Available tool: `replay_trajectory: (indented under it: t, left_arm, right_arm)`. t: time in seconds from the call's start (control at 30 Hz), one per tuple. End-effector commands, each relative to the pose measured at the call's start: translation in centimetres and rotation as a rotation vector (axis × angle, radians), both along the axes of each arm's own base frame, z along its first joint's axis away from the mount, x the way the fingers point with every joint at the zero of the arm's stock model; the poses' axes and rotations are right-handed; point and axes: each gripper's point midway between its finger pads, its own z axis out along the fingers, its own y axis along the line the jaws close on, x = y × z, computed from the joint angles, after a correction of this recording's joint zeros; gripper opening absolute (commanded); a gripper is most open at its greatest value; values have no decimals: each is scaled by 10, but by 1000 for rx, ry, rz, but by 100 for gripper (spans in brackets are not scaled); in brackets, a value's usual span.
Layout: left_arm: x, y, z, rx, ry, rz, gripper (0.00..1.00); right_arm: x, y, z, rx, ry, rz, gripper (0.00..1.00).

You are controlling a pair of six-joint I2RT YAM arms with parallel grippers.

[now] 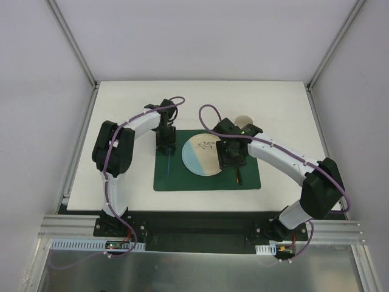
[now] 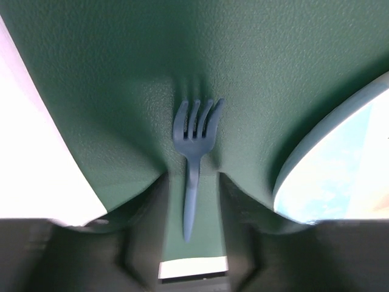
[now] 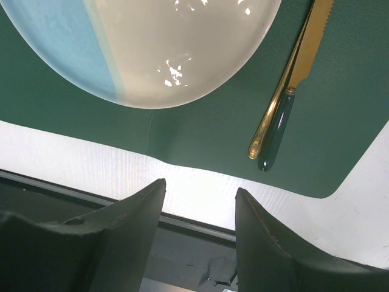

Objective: Set the dinner table for one person
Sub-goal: Place the fork on the napkin, then reset both arms

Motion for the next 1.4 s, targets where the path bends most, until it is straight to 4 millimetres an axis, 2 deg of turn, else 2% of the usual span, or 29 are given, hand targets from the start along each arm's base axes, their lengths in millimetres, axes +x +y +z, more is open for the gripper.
replay_trajectory:
  t: [0.0,0.07,0.27,0.37,0.43,0.5,0.53,0.6,0.63,0.7,0.73,0.77,0.83,0.87,0.9,0.93,0.97,1.0,1.07,1.1,1.13,1.17,1.2,1.23,1.33,1.37]
  left_arm:
    - [-3,4,-1,17,7,12,45]
    - [-4,4,0,18,5,15,49]
    - [-2,2,10,1,-14,19,50]
    - [9,-3,35,-30,-81,30,51]
    - [24,-7,66,-55,-160,33,62]
    - [28,-2,86,-39,-182,37,68]
    - [40,-3,107,-52,-229,41,72]
    - [44,9,126,-44,-244,66,78]
    - [48,12,140,-54,-274,78,88]
    - [50,31,164,-68,-324,125,99]
    - [50,41,172,-66,-348,136,99]
    - [48,59,188,-63,-390,174,99]
    - [42,84,188,-27,-401,217,99]
    - [39,105,196,-22,-423,264,99]
    - [31,114,189,-13,-402,281,99]
    - [26,119,188,-20,-395,290,99]
    - [20,123,192,-30,-404,302,99]
    - [13,125,184,-31,-380,303,99]
    - [2,124,183,-41,-379,307,99]
    - [-5,126,174,-27,-356,316,100]
    - [-7,128,170,-18,-360,321,99]
    - [-10,132,169,-2,-371,325,99]
    - [-16,134,158,12,-349,323,99]
    - [-18,136,155,21,-347,325,99]
    - [-25,143,141,51,-316,342,99]
    - [-26,145,138,54,-307,348,99]
  right_arm:
    - [3,0,10,-5,-22,12,53]
    - [3,0,10,-1,-24,11,53]
    - [3,-1,9,3,-27,9,53]
    - [3,0,10,4,-32,12,53]
    - [5,1,11,8,-40,13,53]
    - [9,3,14,13,-54,15,53]
    - [13,8,16,32,-69,19,53]
    - [17,11,18,49,-81,25,53]
    - [22,16,23,65,-96,29,53]
    - [35,10,29,51,-128,23,56]
    - [43,7,37,50,-151,9,56]
    - [56,-7,41,39,-168,-43,56]
    - [72,-39,48,-34,-197,-135,60]
    - [87,-66,56,-63,-220,-226,61]
    - [92,-91,59,-139,-240,-284,62]
    - [96,-110,63,-185,-261,-332,62]
    - [99,-137,63,-245,-269,-397,63]
    - [99,-161,69,-324,-300,-443,64]
    - [95,-194,69,-371,-295,-517,65]
    - [89,-203,56,-366,-270,-531,66]
    - [85,-218,57,-347,-277,-572,66]
    - [80,-225,52,-337,-267,-593,67]
    - [74,-229,41,-320,-250,-611,68]
    - [68,-242,41,-304,-249,-661,68]
    - [54,-256,30,-265,-209,-736,68]
    - [51,-257,34,-252,-226,-739,68]
